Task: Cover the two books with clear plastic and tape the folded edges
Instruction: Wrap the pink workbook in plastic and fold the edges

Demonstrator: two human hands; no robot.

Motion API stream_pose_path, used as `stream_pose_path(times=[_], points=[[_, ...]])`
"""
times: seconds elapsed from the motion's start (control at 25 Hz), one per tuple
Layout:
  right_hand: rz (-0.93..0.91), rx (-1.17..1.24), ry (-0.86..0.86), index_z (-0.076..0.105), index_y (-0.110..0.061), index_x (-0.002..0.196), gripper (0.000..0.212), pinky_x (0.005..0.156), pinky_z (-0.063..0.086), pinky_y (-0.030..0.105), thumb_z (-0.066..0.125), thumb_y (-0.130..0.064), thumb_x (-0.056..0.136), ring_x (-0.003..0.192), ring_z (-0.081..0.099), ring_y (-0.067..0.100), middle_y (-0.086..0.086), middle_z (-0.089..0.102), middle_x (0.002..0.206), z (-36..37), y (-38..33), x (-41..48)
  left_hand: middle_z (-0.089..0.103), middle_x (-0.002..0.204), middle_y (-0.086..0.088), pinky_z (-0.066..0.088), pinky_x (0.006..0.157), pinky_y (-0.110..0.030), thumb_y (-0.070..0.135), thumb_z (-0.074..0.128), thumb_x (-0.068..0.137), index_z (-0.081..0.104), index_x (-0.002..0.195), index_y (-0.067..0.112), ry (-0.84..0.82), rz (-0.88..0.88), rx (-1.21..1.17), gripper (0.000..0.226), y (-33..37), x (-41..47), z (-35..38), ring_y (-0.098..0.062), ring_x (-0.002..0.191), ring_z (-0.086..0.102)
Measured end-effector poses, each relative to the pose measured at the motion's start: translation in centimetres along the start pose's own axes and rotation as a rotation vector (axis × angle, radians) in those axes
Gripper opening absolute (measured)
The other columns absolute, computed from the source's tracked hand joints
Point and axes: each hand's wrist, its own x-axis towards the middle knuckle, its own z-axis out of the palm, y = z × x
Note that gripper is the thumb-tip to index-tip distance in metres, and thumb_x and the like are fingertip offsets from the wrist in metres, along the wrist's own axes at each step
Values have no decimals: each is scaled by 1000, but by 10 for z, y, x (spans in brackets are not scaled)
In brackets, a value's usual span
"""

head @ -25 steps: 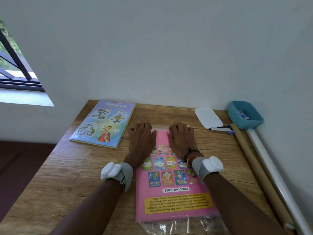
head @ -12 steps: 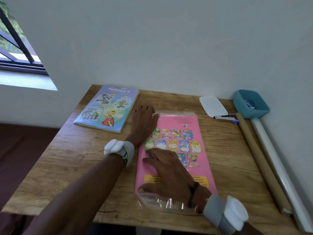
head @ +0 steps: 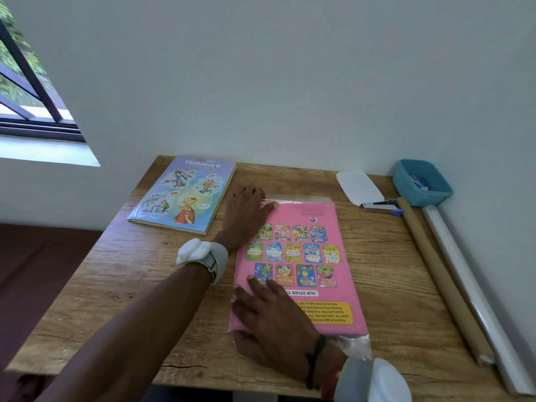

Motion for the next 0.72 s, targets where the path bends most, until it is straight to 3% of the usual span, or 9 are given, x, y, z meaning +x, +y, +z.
stream_pose_path(times=[0.2,0.32,0.44,0.56,0.64,0.72], points=[[-12,-39,139,73,-15,104,29,88,54,42,54,-30,87,109,65,27,4,70,114,20,-13,-5,60,97,-2,38,84,-38,61,54,88,59,93,15,-41,58,10,47,-5,6,-3,-23,96,53],[-5,-22,67,73,-17,104,31,89,54,39,50,-32,89,108,66,24,2,71,114,18,-14,-5,60,98,0,40,85,-37,67,49,87,60,95,17,-89,72,20,52,-8,9,-6,-21,97,52],[6,143,-49,70,-21,109,40,89,54,35,48,-47,89,112,63,19,-3,68,118,-11,-13,-3,59,95,1,40,82,-37,67,44,89,58,91,18,-86,45,32,51,-4,7,-8,-19,93,52],[224,485,-112,64,-20,114,55,91,49,34,42,-63,88,115,58,19,0,67,116,-40,10,6,60,93,1,38,79,-40,56,48,92,57,88,19,-33,10,138,39,-2,1,-7,-22,91,54],[385,387,16,59,-19,119,59,98,44,37,36,-64,89,119,54,23,2,65,115,-35,50,16,61,94,-1,37,77,-41,46,55,89,60,90,18,19,83,180,28,3,2,-5,-25,92,54],[491,218,-11,49,-16,126,67,102,39,44,23,-67,90,119,51,27,4,60,120,-24,100,32,62,93,-3,39,74,-40,37,53,88,61,90,17,28,177,136,22,11,4,-2,-26,91,55]])
